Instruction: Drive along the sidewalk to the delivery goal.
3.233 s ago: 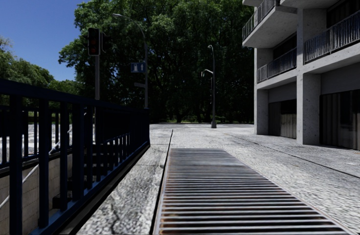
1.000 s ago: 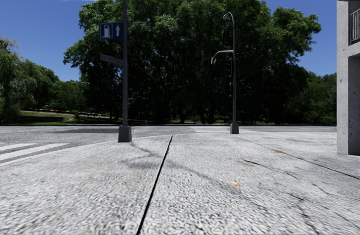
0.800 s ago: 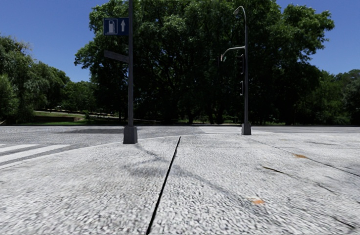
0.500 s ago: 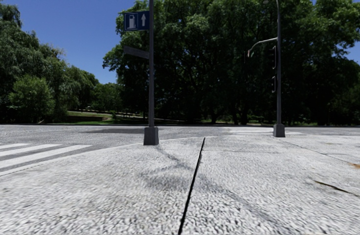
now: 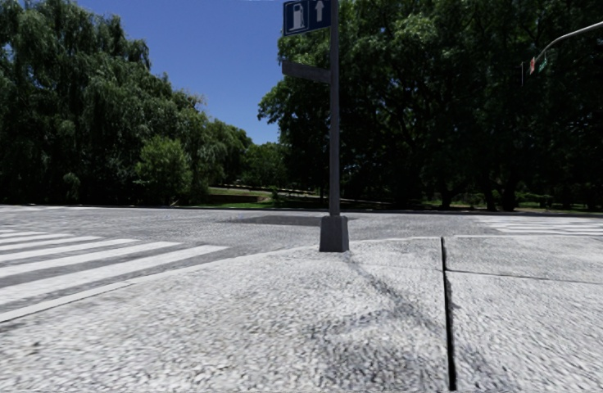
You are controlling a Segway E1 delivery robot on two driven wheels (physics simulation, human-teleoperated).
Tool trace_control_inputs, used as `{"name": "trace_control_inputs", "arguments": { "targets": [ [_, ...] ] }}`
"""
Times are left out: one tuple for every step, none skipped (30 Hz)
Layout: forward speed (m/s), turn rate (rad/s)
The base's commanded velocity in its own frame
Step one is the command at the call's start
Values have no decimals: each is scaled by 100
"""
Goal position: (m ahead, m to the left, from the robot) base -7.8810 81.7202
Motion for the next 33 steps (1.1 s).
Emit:
{"name": "trace_control_inputs", "arguments": {
  "targets": [
    [180, 63],
    [183, 63],
    [184, 63],
    [184, 63],
    [184, 63],
    [185, 63],
    [186, 63],
    [200, 63],
    [200, 63],
    [200, 63],
    [200, 63],
    [200, 63],
    [200, 63],
    [200, 63],
    [200, 64],
    [200, 66],
    [200, 66],
    [200, 68],
    [200, 68],
    [200, 68],
    [200, 68],
    [200, 68],
    [200, 68],
    [200, 68],
    [200, 68],
    [200, 68],
    [200, 68],
    [200, 68],
    [200, 68],
    [200, 69],
    [200, 70],
    [200, 70],
    [200, 71]
  ]
}}
